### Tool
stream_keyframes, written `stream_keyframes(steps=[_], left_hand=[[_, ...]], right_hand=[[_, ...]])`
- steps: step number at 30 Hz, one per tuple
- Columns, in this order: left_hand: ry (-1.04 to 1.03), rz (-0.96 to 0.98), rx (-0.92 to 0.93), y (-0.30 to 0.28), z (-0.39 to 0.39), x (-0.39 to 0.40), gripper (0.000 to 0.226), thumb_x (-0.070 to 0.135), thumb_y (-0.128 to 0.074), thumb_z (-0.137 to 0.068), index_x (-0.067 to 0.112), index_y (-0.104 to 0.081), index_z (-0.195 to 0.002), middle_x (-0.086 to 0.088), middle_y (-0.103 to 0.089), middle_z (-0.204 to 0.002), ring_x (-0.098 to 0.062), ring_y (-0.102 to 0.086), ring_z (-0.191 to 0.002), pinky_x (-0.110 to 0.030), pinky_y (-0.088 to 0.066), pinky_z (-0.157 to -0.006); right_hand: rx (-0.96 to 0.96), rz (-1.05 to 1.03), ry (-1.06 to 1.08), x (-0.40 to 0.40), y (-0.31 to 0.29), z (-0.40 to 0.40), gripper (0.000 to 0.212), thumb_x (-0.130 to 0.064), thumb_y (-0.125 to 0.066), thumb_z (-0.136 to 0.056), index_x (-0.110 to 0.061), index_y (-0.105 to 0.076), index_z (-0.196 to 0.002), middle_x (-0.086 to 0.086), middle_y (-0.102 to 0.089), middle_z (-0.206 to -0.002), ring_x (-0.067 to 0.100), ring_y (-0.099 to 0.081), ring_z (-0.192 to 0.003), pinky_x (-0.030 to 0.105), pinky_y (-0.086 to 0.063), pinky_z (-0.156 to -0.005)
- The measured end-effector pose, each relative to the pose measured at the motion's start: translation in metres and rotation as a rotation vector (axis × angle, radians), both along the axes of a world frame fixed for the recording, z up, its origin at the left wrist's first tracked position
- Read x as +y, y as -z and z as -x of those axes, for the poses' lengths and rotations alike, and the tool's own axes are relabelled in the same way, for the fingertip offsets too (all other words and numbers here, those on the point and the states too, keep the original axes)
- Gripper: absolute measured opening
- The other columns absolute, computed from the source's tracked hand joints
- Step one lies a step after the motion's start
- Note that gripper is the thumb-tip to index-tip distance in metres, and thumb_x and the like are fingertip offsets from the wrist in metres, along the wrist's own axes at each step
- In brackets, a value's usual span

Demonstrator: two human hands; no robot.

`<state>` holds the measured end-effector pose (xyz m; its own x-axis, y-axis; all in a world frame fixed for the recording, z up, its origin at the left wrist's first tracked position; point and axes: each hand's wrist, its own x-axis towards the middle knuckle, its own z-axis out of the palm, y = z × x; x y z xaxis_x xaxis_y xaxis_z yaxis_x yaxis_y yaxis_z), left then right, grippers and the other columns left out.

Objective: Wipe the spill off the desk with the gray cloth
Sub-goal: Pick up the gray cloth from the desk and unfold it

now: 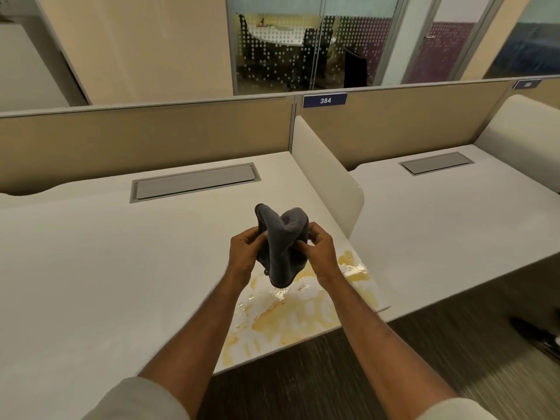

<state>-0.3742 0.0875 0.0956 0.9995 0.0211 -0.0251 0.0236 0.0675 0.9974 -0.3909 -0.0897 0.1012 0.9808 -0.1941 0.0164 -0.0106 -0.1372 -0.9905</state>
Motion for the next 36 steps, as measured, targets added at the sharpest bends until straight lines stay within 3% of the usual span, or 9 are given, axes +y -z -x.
stream_keyframes(steps=[6, 10, 13, 17, 20, 24, 30, 34, 36], left_hand=[[-0.008, 0.045, 0.020, -0.011, 0.016, -0.021, 0.013, 0.018, -0.061, -0.099, 0.018, -0.074, -0.097, 0.007, -0.078, -0.083, -0.017, -0.075, -0.084, -0.024, -0.060, -0.075], [0.025, 0.078, 0.075, -0.014, 0.029, -0.039, 0.016, 0.018, -0.056, -0.102, 0.013, -0.071, -0.097, 0.000, -0.074, -0.082, -0.024, -0.070, -0.086, -0.031, -0.059, -0.079], [0.029, 0.094, 0.081, -0.011, 0.040, -0.052, 0.018, 0.017, -0.053, -0.103, 0.014, -0.070, -0.098, -0.001, -0.073, -0.083, -0.024, -0.068, -0.087, -0.033, -0.059, -0.080], [-0.035, 0.167, 0.090, -0.004, 0.054, -0.064, 0.019, 0.015, -0.052, -0.102, 0.014, -0.071, -0.104, -0.002, -0.076, -0.093, -0.023, -0.072, -0.096, -0.028, -0.059, -0.079], [-0.102, 0.158, 0.090, 0.001, 0.062, -0.066, 0.025, 0.016, -0.051, -0.104, 0.008, -0.066, -0.122, -0.008, -0.074, -0.115, -0.026, -0.070, -0.108, -0.037, -0.060, -0.090], [-0.144, -0.057, 0.087, 0.009, 0.068, -0.064, 0.025, 0.020, -0.056, -0.102, 0.011, -0.064, -0.124, -0.009, -0.070, -0.121, -0.027, -0.067, -0.109, -0.040, -0.061, -0.087], [-0.210, -0.410, 0.099, 0.029, 0.067, -0.070, 0.025, 0.026, -0.060, -0.101, 0.013, -0.062, -0.122, 0.000, -0.066, -0.110, -0.017, -0.065, -0.094, -0.021, -0.053, -0.073], [-0.271, -0.461, 0.219, 0.047, 0.063, -0.072, 0.026, 0.027, -0.062, -0.098, 0.011, -0.065, -0.118, -0.006, -0.068, -0.112, -0.022, -0.064, -0.096, -0.027, -0.053, -0.074], [-0.287, -0.496, 0.274, 0.055, 0.061, -0.074, 0.028, 0.027, -0.063, -0.097, 0.009, -0.066, -0.118, -0.009, -0.069, -0.117, -0.027, -0.066, -0.102, -0.038, -0.058, -0.086]], right_hand=[[-0.008, -0.167, -0.125, -0.030, -0.003, 0.005, 0.036, -0.009, -0.067, -0.095, -0.016, -0.060, -0.130, 0.006, -0.068, -0.127, 0.027, -0.067, -0.116, 0.044, -0.054, -0.103], [0.001, -0.265, -0.248, -0.046, -0.009, 0.016, 0.037, -0.030, -0.068, -0.089, -0.025, -0.063, -0.126, 0.001, -0.072, -0.123, 0.023, -0.068, -0.118, 0.029, -0.058, -0.089], [0.022, -0.279, -0.266, -0.058, -0.008, 0.023, 0.041, -0.042, -0.073, -0.080, -0.031, -0.066, -0.119, -0.006, -0.074, -0.117, 0.022, -0.068, -0.116, 0.028, -0.058, -0.088], [0.001, -0.266, -0.242, -0.081, -0.002, 0.026, 0.039, -0.033, -0.071, -0.083, -0.033, -0.064, -0.121, -0.005, -0.072, -0.121, 0.022, -0.068, -0.116, 0.040, -0.057, -0.099], [-0.018, -0.230, -0.183, -0.101, -0.003, 0.025, 0.050, -0.025, -0.075, -0.076, -0.032, -0.060, -0.123, -0.004, -0.071, -0.121, 0.021, -0.066, -0.114, 0.036, -0.058, -0.094], [0.017, -0.054, -0.163, -0.128, 0.000, 0.023, 0.072, -0.030, -0.082, -0.073, -0.024, -0.047, -0.136, 0.000, -0.058, -0.136, 0.023, -0.058, -0.120, 0.031, -0.056, -0.092], [0.028, 0.277, -0.201, -0.143, 0.016, 0.017, 0.072, -0.032, -0.083, -0.081, -0.031, -0.035, -0.134, -0.003, -0.059, -0.127, 0.023, -0.063, -0.110, 0.025, -0.054, -0.083], [0.057, 0.494, -0.167, -0.133, 0.021, 0.008, 0.071, -0.042, -0.081, -0.081, -0.033, -0.031, -0.131, 0.007, -0.063, -0.130, 0.028, -0.066, -0.106, 0.035, -0.055, -0.088], [0.082, 0.557, -0.166, -0.127, 0.025, 0.005, 0.070, -0.040, -0.081, -0.080, -0.031, -0.032, -0.129, 0.007, -0.064, -0.128, 0.031, -0.067, -0.105, 0.039, -0.055, -0.088]])
